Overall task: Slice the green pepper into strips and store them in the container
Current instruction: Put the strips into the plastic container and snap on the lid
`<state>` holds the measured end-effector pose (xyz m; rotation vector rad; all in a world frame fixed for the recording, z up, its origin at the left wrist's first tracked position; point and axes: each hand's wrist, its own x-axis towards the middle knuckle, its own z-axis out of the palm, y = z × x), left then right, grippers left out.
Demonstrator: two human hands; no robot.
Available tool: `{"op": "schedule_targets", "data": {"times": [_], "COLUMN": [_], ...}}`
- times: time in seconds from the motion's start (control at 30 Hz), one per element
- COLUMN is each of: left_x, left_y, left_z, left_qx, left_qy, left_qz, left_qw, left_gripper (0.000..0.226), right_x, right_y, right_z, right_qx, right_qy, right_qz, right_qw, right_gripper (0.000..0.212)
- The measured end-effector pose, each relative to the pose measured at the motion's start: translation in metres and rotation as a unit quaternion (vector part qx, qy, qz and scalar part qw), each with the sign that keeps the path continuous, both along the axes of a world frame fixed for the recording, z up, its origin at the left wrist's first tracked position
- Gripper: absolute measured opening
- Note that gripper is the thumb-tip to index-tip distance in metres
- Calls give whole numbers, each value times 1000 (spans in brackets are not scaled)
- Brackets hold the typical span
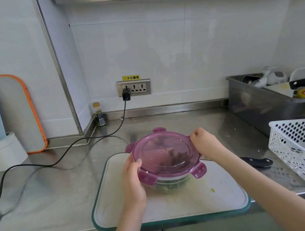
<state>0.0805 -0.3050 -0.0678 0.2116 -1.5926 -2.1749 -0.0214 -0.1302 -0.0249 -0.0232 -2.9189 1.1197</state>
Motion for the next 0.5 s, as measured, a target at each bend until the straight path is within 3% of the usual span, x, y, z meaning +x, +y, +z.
{"op": "schedule_targets", "data": {"times": [0.2,0.3,0.4,0.5], "left_x": [2,1,2,4], "left_y": [-3,-5,-9,-8], "left_z": [4,4,5,8], "left_qx": [-9,-72,-79,-73], "left_qy": [29,18,8,-11], "left_qz": [4,-10,-15,-26], "left_qw": [1000,997,997,997], "left_gripper": [60,49,45,42], "right_x": [-1,-4,-14,-23], "right_y": [-8,-29,-47,-51], "right_z": [16,26,22,11], "right_qx": [126,173,199,178], "right_qy": [126,145,117,99], "right_qz": [73,144,224,219], "right_qw": [981,964,947,954], "right_gripper": [41,42,38,36]}}
